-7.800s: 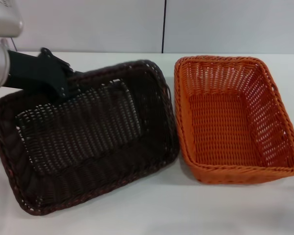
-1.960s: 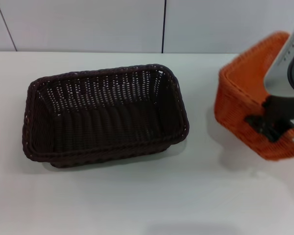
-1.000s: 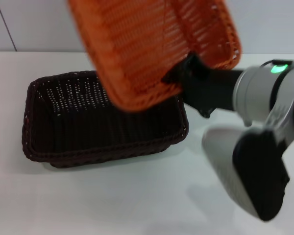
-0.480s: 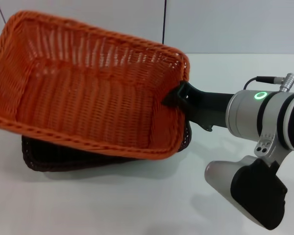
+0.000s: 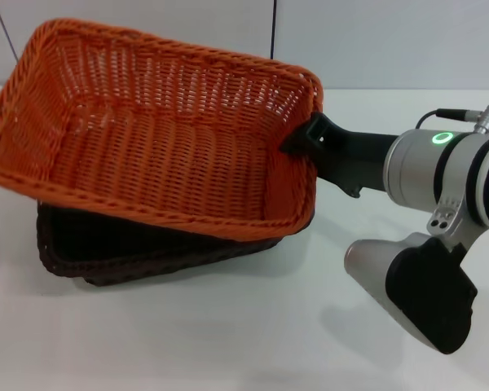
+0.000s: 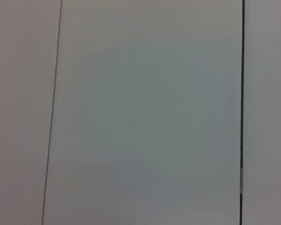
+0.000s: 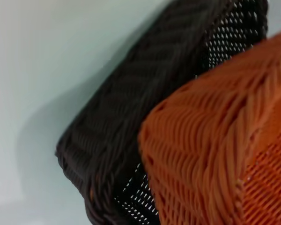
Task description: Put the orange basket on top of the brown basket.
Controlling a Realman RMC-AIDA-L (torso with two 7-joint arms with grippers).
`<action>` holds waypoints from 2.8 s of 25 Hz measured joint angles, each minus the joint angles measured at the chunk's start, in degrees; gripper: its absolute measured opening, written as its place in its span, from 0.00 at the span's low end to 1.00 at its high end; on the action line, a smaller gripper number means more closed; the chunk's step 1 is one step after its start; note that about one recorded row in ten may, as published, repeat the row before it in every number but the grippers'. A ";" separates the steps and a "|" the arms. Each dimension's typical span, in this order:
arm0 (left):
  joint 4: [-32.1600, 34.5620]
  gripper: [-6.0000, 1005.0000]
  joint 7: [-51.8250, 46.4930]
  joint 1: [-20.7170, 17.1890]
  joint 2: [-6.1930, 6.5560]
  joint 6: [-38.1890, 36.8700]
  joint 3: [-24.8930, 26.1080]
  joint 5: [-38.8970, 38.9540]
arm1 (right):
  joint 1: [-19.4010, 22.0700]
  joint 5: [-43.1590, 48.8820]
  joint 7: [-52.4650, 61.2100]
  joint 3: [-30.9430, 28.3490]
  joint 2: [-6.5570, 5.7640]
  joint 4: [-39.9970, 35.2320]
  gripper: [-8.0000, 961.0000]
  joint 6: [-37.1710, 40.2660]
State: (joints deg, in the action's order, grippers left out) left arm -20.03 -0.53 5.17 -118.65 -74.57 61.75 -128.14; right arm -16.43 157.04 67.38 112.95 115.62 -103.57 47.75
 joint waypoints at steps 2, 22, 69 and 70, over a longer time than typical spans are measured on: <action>0.00 0.80 0.00 0.01 0.00 0.00 -0.01 0.00 | -0.09 0.00 0.00 -0.09 -0.05 0.00 0.18 0.07; -0.72 0.80 0.00 -0.10 -0.09 -0.03 -0.93 0.00 | -3.39 -0.06 1.09 -1.94 -1.59 4.32 0.18 -0.14; -0.67 0.80 0.01 -1.00 0.48 -1.88 -0.94 -0.20 | 17.58 -21.56 61.12 0.29 3.66 15.68 0.51 -54.44; -0.68 0.80 0.00 -1.04 0.47 -1.98 -0.93 -0.15 | 18.26 -28.17 71.48 -1.15 3.51 25.97 0.51 -69.12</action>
State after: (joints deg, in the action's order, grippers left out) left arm -20.71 -0.53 4.14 -118.18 -76.55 60.82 -128.29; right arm 1.83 128.86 138.86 111.80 119.13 -77.59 -21.37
